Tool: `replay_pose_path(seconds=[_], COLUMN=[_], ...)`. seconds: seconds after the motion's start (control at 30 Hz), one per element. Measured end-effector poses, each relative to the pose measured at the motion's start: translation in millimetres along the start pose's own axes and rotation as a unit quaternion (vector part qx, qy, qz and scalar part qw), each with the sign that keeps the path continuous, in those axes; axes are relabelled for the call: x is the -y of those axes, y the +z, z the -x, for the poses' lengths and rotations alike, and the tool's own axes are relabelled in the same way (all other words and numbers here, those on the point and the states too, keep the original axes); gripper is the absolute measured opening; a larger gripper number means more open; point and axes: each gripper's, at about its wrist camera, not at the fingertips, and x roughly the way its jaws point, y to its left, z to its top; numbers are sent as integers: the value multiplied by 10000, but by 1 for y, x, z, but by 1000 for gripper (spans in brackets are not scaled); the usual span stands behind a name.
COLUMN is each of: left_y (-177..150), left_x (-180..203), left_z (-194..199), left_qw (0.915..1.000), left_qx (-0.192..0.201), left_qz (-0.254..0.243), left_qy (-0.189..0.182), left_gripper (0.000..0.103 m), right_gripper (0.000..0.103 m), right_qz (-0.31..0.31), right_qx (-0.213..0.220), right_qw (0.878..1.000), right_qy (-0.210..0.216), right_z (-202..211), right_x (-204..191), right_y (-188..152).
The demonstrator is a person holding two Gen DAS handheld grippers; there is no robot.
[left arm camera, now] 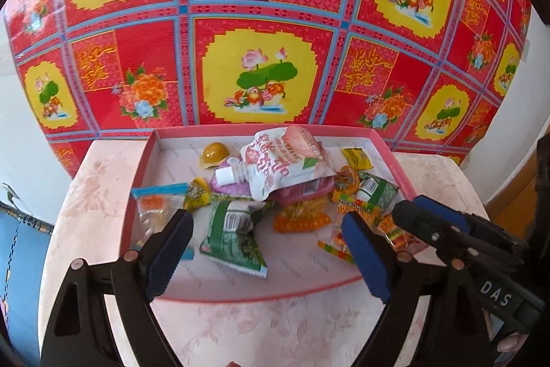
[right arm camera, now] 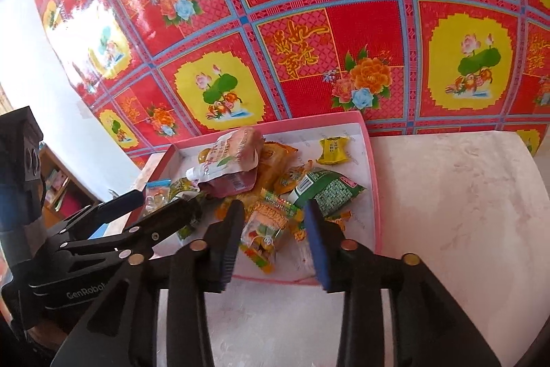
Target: Organize snacks
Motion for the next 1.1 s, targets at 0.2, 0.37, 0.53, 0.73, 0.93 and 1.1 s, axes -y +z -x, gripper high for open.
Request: replay_pose_path(seconds=[0.2,0.37,0.53,0.73,0.93,1.1], left_y=[-12,-25,-39,-61,-80,-85], left_x=[1,-1,-6,-13,-18,-17], left_z=[10,20,26,21,11,6], left_qw=[9999,9999,9994,9977,9954,9947], left_qx=[-99,-123,-183,-452,-685,-780], left_qz=[25,84,251,313,357,359], left_qy=[70,78,153,405,561,568], left_gripper=[91,91,91,91,91,91], right_gripper=[59,70,80,81,81,81], right_qz=[65,115,72,30,15,12], right_qx=[-19,32,-86,-336,-459,-614], right_qw=[10000,9998,9993,9974,9944,9917], right_qy=[-66,-184,-357,-637,-956,-1129], right_z=[14,27,30,28,24,14], right_x=[-7,-13,-14,-10,-5,-2], right_y=[-12,-24,-38,-55,-67,-75])
